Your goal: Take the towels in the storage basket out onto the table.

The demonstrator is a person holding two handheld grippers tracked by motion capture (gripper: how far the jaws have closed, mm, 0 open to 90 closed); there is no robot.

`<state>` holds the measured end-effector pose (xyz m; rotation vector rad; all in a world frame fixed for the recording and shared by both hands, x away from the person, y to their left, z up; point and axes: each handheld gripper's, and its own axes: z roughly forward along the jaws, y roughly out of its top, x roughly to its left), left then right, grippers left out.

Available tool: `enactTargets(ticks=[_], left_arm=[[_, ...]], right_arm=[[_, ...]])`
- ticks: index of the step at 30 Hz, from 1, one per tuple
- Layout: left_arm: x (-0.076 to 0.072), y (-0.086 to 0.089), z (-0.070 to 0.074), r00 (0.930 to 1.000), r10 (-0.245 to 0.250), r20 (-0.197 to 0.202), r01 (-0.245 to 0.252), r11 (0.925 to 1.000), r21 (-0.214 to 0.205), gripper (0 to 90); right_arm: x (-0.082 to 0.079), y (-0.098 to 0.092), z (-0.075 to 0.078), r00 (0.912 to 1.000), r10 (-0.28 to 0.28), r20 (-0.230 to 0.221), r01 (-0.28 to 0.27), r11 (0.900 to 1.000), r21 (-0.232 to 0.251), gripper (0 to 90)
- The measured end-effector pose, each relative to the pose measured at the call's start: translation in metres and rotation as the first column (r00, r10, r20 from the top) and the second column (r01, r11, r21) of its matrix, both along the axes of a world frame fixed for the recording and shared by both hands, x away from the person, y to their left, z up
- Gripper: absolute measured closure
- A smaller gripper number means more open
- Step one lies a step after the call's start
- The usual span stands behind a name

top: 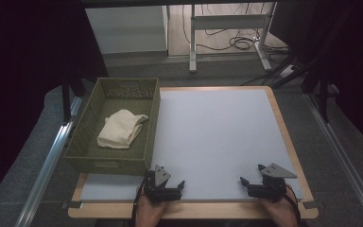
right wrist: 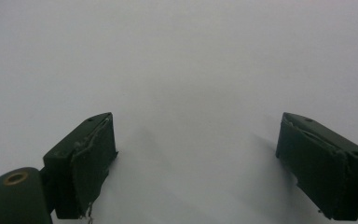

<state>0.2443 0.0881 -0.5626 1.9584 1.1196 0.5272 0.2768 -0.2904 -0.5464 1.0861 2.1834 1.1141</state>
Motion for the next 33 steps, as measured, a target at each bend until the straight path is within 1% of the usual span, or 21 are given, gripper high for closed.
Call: enactTargets(ticks=[21,29,33], left_arm=[[0.0000,-0.0003,-0.0002,1.0000,0.004,-0.001,-0.004,1.0000,-0.007,7.4],[0.0011,0.0005,-0.0001,1.0000,-0.008,-0.003,0.008,0.9999,-0.008,7.2],[0.0014,-0.0010,-0.0001,1.0000,0.000,-0.001,0.000,0.9999,-0.013,5.7]], right_arm=[[0.0006,-0.0008,-0.0001,1.0000,0.007,0.001,-0.007,1.0000,0.001,11.9],[0.0008,-0.0008,0.0000,1.0000,0.008,0.000,-0.008,1.0000,0.000,11.8],[0.0007,-0.0009,0.0000,1.0000,0.008,0.000,-0.008,1.0000,0.000,11.9]])
